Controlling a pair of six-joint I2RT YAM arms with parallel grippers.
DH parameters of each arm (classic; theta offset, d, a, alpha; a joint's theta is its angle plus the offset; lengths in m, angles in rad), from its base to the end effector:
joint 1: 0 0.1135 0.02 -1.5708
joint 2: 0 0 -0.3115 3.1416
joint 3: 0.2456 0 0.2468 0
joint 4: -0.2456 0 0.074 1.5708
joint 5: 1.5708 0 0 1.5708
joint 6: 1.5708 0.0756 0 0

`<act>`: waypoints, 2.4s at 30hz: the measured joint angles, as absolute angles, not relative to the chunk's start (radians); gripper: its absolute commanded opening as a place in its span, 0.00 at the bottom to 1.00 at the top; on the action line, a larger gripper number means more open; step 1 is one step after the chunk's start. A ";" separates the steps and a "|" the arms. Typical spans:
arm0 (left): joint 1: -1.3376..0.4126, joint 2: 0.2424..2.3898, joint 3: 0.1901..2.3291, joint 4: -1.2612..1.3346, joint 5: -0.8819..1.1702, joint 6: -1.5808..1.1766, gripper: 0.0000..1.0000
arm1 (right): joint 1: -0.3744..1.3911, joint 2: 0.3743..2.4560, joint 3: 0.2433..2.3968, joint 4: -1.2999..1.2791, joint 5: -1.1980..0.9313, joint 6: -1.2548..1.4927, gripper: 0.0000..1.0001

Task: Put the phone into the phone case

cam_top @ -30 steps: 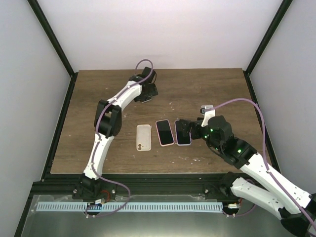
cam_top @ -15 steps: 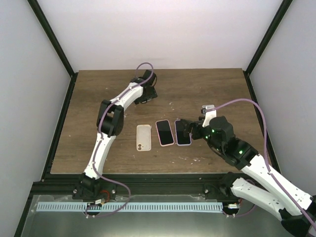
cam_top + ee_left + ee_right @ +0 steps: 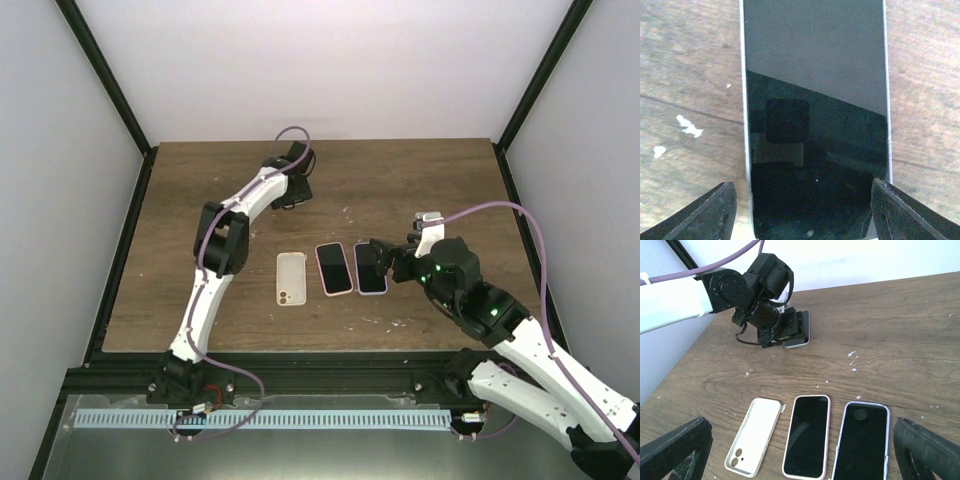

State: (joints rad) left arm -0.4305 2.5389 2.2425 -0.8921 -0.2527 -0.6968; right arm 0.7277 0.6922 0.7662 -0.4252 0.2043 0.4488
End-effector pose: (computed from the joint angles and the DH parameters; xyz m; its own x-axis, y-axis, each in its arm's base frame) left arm 0.5332 -0.2240 0.1410 -0.8515 -0.2927 -0.4350 -0.2962 0.9531 -0.0615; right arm 0.1248 0.0906 0.3389 -0.4523 0.1661 -0.8763 -0.3472 0.8722 0.3445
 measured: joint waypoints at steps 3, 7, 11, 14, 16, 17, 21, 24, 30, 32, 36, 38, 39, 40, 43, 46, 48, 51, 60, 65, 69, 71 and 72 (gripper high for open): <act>-0.428 2.493 2.165 -0.876 -0.255 -0.672 0.75 | 0.728 0.691 0.766 -0.426 0.204 0.449 1.00; -0.426 2.404 2.024 -0.858 -0.253 -0.639 0.75 | 0.728 0.685 0.766 -0.427 0.203 0.450 1.00; -0.426 2.326 1.878 -0.847 -0.255 -0.605 0.79 | 0.728 0.671 0.766 -0.427 0.202 0.457 1.00; -0.426 2.291 1.827 -0.847 -0.255 -0.587 0.87 | 0.728 0.662 0.766 -0.427 0.198 0.463 1.00; -0.426 2.286 1.828 -0.842 -0.247 -0.583 0.92 | 0.728 0.657 0.766 -0.426 0.192 0.465 1.00; -0.426 2.287 1.838 -0.842 -0.246 -0.580 0.94 | 0.728 0.657 0.766 -0.426 0.190 0.466 1.00; -0.431 2.318 1.967 -0.862 -0.255 -0.586 1.00 | 0.728 0.657 0.766 -0.429 0.186 0.466 1.00; -0.433 2.358 2.077 -0.860 -0.257 -0.587 1.00 | 0.728 0.655 0.767 -0.439 0.187 0.465 1.00; -0.435 2.460 2.179 -0.869 -0.254 -0.595 1.00 | 0.728 0.645 0.767 -0.441 0.188 0.465 1.00; -0.434 2.487 2.185 -0.874 -0.254 -0.599 0.99 | 0.728 0.645 0.767 -0.441 0.188 0.464 1.00; -0.429 2.524 2.208 -0.879 -0.265 -0.603 0.99 | 0.728 0.645 0.767 -0.441 0.194 0.460 1.00; -0.425 2.528 2.223 -0.875 -0.263 -0.602 0.98 | 0.728 0.647 0.770 -0.441 0.196 0.456 1.00; -0.422 2.529 2.225 -0.870 -0.260 -0.601 0.98 | 0.728 0.648 0.772 -0.441 0.199 0.452 1.00; -0.419 2.529 2.226 -0.862 -0.256 -0.601 0.98 | 0.728 0.649 0.775 -0.441 0.200 0.450 1.00; -0.414 2.531 2.232 -0.851 -0.249 -0.600 0.96 | 0.728 0.657 0.777 -0.439 0.204 0.439 1.00; -0.413 2.537 2.245 -0.848 -0.250 -0.601 0.93 | 0.728 0.670 0.781 -0.439 0.205 0.434 1.00; -0.411 2.547 2.257 -0.847 -0.250 -0.602 0.91 | 0.728 0.686 0.791 -0.440 0.206 0.430 1.00; -0.407 2.561 2.260 -0.844 -0.258 -0.598 0.87 | 0.728 0.690 0.793 -0.438 0.208 0.426 1.00; -0.397 2.561 2.258 -0.841 -0.257 -0.568 0.73 | 0.728 0.696 0.793 -0.432 0.208 0.425 1.00; -0.396 2.471 2.094 -0.781 -0.255 -0.552 0.70 | 0.728 0.701 0.793 -0.433 0.202 0.432 1.00; -0.396 2.367 1.923 -0.757 -0.245 -0.539 0.71 | 0.728 0.696 0.793 -0.434 0.194 0.443 1.00; -0.396 2.312 1.832 -0.742 -0.236 -0.527 0.77 | 0.728 0.688 0.793 -0.434 0.189 0.449 1.00; -0.396 2.287 1.797 -0.741 -0.232 -0.521 0.82 | 0.728 0.683 0.792 -0.434 0.186 0.450 1.00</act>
